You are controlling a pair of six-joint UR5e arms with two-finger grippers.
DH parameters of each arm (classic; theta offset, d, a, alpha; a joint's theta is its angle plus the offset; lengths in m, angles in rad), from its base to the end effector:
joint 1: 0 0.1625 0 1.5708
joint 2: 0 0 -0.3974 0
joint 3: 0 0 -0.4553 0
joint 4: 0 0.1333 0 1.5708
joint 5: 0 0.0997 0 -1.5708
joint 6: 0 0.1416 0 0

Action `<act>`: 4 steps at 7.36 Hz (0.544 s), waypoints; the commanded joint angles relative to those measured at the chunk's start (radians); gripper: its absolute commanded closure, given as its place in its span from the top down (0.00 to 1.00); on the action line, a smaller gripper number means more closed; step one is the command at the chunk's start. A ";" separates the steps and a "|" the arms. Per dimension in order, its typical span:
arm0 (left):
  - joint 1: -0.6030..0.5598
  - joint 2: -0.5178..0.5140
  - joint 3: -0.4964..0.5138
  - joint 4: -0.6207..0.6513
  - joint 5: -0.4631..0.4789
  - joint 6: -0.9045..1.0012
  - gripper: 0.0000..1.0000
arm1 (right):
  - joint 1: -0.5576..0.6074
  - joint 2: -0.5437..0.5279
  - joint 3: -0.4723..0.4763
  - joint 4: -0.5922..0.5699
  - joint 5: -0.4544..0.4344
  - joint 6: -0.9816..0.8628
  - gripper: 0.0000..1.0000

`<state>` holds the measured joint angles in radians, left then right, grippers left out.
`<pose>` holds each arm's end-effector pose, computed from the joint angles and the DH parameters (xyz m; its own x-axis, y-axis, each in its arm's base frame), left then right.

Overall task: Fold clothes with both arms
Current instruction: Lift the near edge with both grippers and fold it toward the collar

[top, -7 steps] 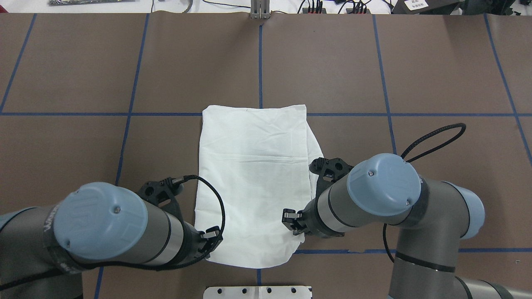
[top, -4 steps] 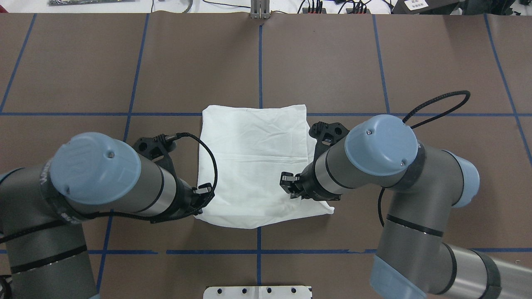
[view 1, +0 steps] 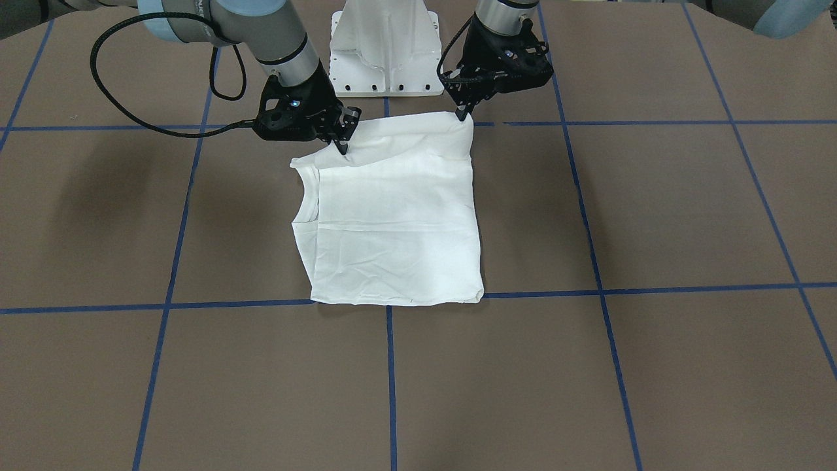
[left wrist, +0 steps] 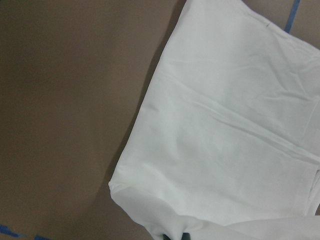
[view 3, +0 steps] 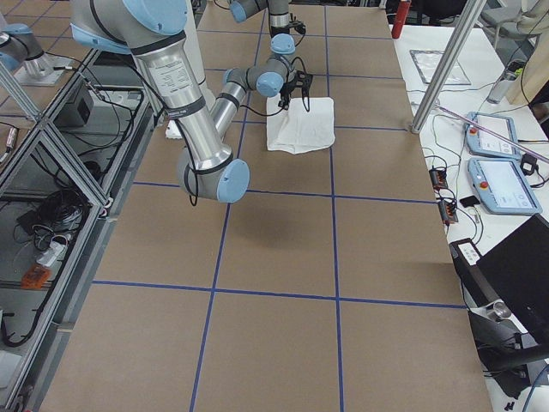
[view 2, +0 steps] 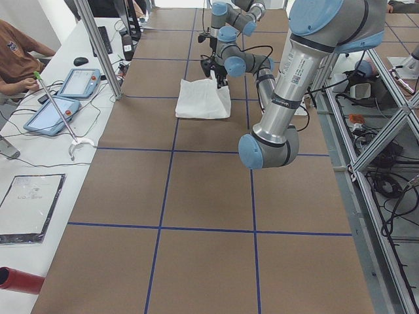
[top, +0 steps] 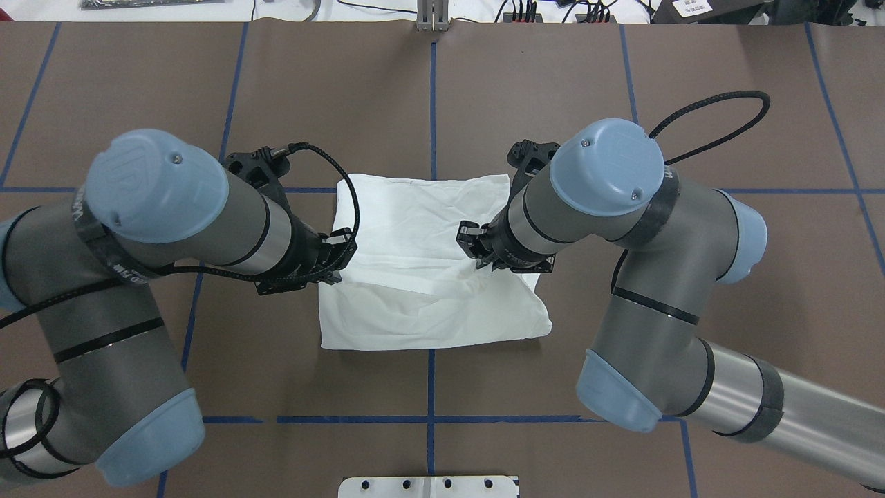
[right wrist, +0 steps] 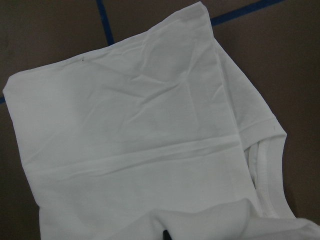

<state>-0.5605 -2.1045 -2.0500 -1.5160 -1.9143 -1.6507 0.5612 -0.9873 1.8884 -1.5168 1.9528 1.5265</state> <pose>0.4708 -0.3966 0.1135 0.4642 -0.3801 -0.8000 0.3052 0.9166 -0.2584 -0.5214 -0.4228 0.1317 0.4989 0.2651 0.8251 -0.2143 0.9602 -0.1789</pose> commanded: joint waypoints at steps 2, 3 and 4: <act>-0.085 -0.040 0.098 -0.045 -0.008 0.026 0.00 | 0.035 0.085 -0.122 0.000 0.006 -0.002 0.00; -0.111 -0.067 0.153 -0.062 -0.009 0.031 0.00 | 0.052 0.097 -0.161 0.001 0.006 -0.026 0.00; -0.116 -0.080 0.200 -0.100 -0.009 0.041 0.00 | 0.068 0.099 -0.179 0.001 0.009 -0.041 0.00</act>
<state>-0.6598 -2.1630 -1.9102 -1.5790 -1.9231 -1.6194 0.6098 -0.8991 1.7449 -1.5162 1.9592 1.5052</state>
